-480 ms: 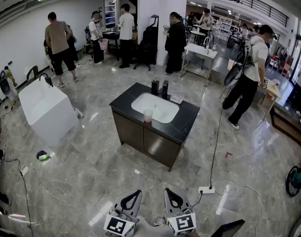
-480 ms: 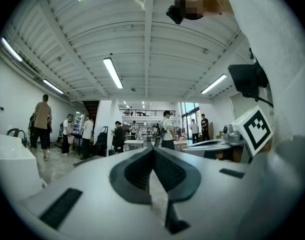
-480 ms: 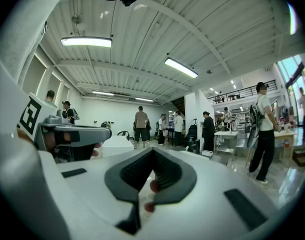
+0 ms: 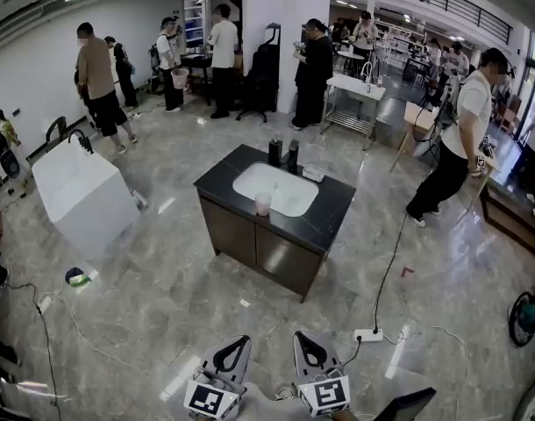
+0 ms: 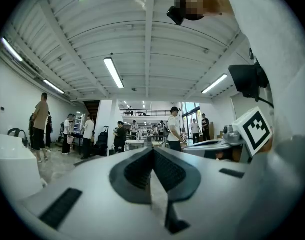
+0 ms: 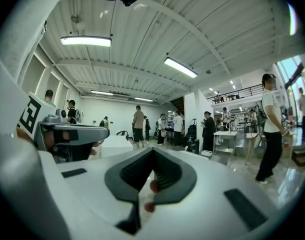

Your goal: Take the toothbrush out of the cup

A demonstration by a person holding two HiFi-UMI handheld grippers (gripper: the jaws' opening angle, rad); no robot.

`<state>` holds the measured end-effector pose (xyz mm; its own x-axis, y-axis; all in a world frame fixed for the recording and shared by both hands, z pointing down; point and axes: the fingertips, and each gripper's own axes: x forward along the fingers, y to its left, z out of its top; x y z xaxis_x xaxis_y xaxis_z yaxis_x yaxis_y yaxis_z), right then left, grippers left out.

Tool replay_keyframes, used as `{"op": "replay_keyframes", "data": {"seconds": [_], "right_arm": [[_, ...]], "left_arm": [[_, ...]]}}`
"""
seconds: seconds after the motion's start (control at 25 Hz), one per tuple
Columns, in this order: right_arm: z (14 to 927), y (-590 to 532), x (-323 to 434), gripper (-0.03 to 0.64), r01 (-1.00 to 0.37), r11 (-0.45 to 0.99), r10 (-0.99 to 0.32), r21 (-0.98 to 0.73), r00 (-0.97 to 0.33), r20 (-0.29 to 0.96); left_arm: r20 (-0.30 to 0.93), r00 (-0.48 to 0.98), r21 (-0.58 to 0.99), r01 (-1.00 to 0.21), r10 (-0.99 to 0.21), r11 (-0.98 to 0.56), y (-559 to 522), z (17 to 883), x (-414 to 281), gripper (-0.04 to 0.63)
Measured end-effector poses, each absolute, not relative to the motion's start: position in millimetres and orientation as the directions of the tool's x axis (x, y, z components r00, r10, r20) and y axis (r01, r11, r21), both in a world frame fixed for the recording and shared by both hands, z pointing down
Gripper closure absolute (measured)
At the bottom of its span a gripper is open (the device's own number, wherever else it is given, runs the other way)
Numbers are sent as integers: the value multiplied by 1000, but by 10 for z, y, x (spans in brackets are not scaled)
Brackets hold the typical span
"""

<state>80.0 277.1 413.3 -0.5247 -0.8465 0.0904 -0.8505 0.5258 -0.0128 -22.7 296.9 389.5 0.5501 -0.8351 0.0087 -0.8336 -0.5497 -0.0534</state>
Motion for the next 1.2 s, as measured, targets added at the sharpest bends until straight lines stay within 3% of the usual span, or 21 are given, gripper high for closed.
{"op": "replay_keyframes", "data": {"seconds": [0.96, 1.2], "right_arm": [[3927, 2854, 503, 612, -859, 511, -858, -31, -512, 43], [3947, 2880, 322, 612, -877, 480, -875, -29, -480, 56]], "left_arm": [[-54, 564, 29, -824, -824, -566, 3029, 3687, -572, 600], [-4, 573, -47, -819, -820, -572, 3044, 3804, -864, 600]]}}
